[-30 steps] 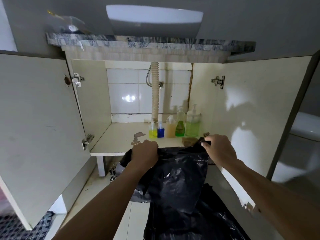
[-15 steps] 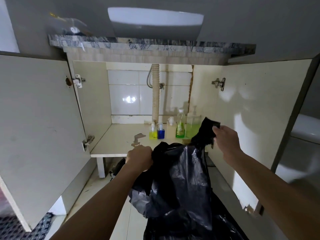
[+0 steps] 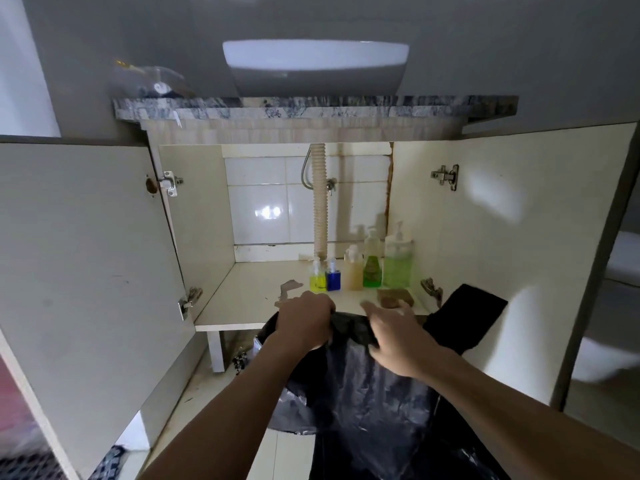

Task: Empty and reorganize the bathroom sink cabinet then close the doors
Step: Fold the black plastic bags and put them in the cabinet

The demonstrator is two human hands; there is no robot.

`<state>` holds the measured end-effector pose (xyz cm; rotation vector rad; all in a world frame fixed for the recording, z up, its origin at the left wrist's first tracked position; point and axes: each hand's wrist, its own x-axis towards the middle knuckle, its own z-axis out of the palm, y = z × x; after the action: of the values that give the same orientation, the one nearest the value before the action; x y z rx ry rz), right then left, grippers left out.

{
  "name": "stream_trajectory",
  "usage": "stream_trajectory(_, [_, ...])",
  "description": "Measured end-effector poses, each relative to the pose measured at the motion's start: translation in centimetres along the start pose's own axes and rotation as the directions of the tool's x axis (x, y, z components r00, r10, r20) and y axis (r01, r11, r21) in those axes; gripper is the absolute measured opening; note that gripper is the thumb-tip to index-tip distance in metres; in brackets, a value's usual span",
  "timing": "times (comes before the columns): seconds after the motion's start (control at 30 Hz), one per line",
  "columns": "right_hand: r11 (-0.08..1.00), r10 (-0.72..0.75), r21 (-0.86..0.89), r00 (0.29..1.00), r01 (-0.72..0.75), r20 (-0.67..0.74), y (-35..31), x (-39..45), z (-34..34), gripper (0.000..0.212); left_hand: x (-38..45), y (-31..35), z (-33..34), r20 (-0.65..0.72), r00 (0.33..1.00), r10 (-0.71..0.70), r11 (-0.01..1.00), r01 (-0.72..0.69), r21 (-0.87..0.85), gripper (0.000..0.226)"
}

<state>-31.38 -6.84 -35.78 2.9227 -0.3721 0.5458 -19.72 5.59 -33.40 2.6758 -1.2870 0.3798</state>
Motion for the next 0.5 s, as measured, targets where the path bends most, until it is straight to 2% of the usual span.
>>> stream_trajectory(0.03, [0.999, 0.046, -0.020, 0.999, -0.046, -0.015, 0.5, 0.1, 0.0, 0.030, -0.2, 0.0, -0.2, -0.015, 1.000, 0.021, 1.000, -0.021, 0.006, 0.018])
stream_trajectory(0.1, [0.993, 0.114, -0.024, 0.993, -0.114, -0.016, 1.2, 0.2, -0.1, 0.022, -0.6, -0.2, -0.2, -0.036, 0.997, 0.071, 0.997, -0.071, 0.022, 0.021])
stream_trajectory(0.13, [0.990, 0.138, 0.017, 0.990, -0.138, -0.010, 1.3, 0.4, -0.4, 0.010, -0.8, -0.3, 0.1, -0.026, 0.994, 0.106, 0.994, -0.105, 0.039, 0.028])
stream_trajectory(0.17, [0.986, 0.157, 0.059, 0.988, -0.156, -0.013, 1.5, 0.4, -0.6, 0.010, -1.0, -0.5, 0.5, 0.003, 0.990, 0.138, 0.988, -0.137, 0.070, 0.038])
stream_trajectory(0.23, [0.989, 0.106, 0.109, 0.994, -0.105, -0.004, 2.1, 0.7, -1.0, 0.014, -1.3, -1.0, 1.5, 0.055, 0.987, 0.152, 0.977, -0.158, 0.142, 0.049])
stream_trajectory(0.37, [0.991, 0.028, 0.129, 0.998, -0.021, -0.052, 2.6, 0.5, -2.1, 0.018, -1.3, -2.1, 3.0, 0.045, 0.999, 0.028, 0.984, -0.036, 0.176, 0.029])
stream_trajectory(0.5, [0.985, 0.003, 0.171, 0.998, -0.013, 0.057, 3.8, 0.1, -3.3, 0.007, -0.4, -2.2, 3.0, 0.008, 0.996, -0.088, 0.989, 0.086, 0.116, 0.030])
